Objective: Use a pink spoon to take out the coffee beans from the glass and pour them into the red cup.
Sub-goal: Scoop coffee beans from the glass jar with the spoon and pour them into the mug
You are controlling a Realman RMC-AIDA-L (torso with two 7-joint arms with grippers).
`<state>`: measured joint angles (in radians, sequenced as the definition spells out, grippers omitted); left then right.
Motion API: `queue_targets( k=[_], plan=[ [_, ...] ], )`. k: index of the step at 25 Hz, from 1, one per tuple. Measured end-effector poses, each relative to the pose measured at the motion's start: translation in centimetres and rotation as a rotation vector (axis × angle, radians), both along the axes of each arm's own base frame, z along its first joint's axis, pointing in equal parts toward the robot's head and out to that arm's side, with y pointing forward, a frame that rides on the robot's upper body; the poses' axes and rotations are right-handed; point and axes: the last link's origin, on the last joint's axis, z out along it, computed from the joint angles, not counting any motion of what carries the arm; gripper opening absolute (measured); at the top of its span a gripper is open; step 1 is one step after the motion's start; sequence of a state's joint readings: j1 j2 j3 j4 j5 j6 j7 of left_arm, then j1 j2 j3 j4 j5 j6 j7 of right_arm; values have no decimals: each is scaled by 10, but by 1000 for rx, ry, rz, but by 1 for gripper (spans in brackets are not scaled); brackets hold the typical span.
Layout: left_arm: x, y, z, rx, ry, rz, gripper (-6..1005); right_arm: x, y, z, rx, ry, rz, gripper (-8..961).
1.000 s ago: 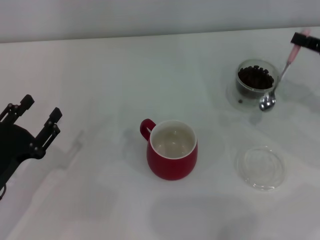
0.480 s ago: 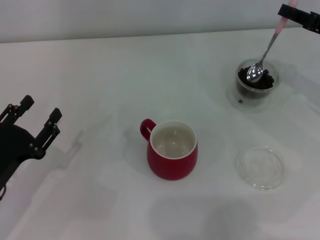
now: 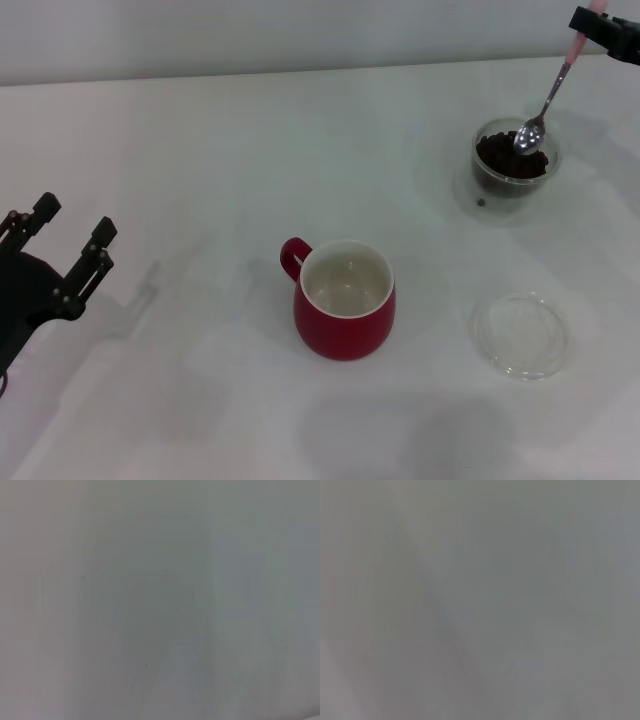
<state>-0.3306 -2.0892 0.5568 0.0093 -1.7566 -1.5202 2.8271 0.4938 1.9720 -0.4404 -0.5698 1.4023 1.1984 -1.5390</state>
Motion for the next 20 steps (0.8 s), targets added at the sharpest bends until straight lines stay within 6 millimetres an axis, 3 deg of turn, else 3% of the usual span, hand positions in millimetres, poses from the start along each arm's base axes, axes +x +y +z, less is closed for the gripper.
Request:
queue_targets(
  k=[20],
  plan=[
    [0,1,1,1,2,-1,652,11,-2,-14,41,-79,-41,147]
  ],
)
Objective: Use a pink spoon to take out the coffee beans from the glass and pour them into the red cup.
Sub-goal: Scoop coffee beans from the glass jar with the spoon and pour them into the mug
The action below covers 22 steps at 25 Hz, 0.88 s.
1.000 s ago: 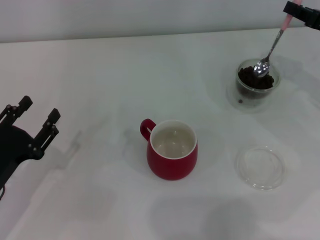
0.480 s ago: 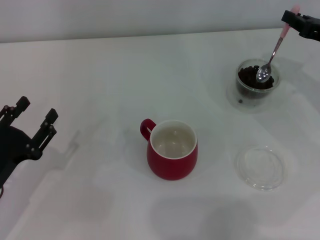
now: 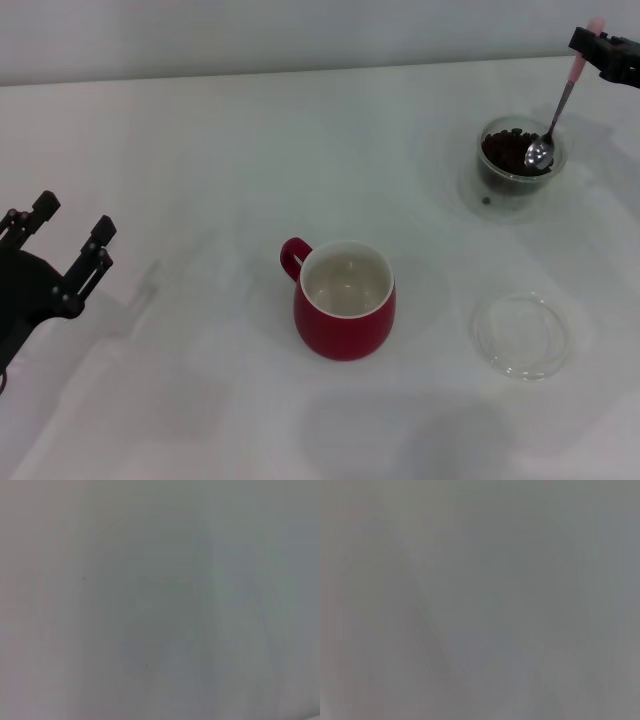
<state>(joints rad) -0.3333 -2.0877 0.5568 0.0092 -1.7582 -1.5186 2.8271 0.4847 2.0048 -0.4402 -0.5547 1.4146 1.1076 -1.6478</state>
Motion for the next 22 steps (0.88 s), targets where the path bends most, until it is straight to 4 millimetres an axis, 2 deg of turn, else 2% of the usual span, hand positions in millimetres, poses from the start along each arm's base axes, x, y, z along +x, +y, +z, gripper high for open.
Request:
queue_targets(
  k=[8,12,22],
  plan=[
    [-2,2,2,9,4,10,652,6,0,-3,14,94,-73,147],
    [-3,2,2,8,10,16,652,13,-2,-11,1,170,-149,148],
    [-3,3,2,9,14,17,652,23,-5,-10,36,337,-253,148]
  ],
)
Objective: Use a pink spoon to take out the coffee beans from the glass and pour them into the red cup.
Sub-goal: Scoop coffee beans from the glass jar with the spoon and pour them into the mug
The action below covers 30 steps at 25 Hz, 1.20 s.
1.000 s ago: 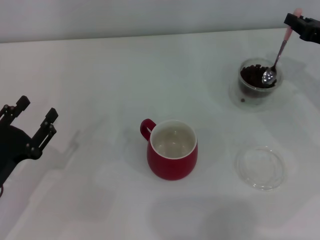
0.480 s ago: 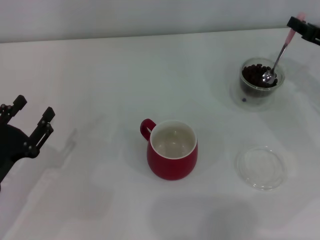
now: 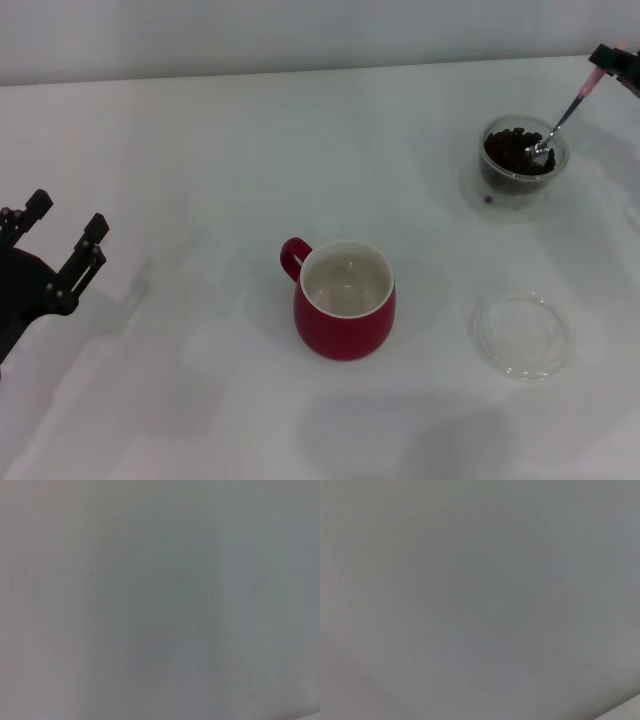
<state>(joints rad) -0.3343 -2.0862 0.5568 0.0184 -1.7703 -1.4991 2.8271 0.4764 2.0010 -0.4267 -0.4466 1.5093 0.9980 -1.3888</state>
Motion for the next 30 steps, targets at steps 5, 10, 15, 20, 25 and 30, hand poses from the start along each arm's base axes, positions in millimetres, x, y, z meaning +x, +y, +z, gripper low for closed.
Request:
queue_targets(
  k=[5,10,15,20,25,30],
  plan=[
    [-1,0,-1,-3,4,7,651,6,-6,1,45,90,-42,148],
    [-2,0,-1,-3,4,10,651,15,-12,-1,65,167,-91,148],
    [-2,0,-1,-3,5,10,651,19,-15,-4,70,204,-128,148],
    [-2,1,-1,-5,10,16,651,19,-15,-6,80,231,-136,148],
    [-4,0,-2,-8,15,25,651,19,-16,-4,101,268,-142,148],
    [-4,0,-2,-9,14,27,651,21,-18,-2,118,291,-153,148]
  ],
)
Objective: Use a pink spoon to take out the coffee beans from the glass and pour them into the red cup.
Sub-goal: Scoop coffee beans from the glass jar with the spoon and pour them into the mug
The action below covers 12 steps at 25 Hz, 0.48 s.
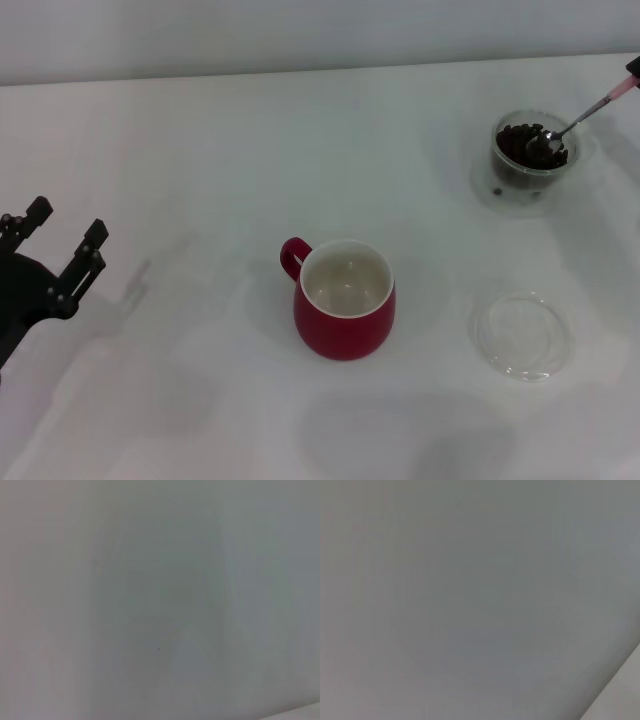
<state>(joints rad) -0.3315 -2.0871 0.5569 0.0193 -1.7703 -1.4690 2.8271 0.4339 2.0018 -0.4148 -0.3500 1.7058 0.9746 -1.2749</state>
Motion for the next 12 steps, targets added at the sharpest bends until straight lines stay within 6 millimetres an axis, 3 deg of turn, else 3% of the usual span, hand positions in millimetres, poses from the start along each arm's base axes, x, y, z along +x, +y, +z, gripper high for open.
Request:
queue_targets(
  k=[12],
  plan=[
    [1,0,-1,-2,-3,-1,651,7,-5,8,16,67,-34,148]
  ],
)
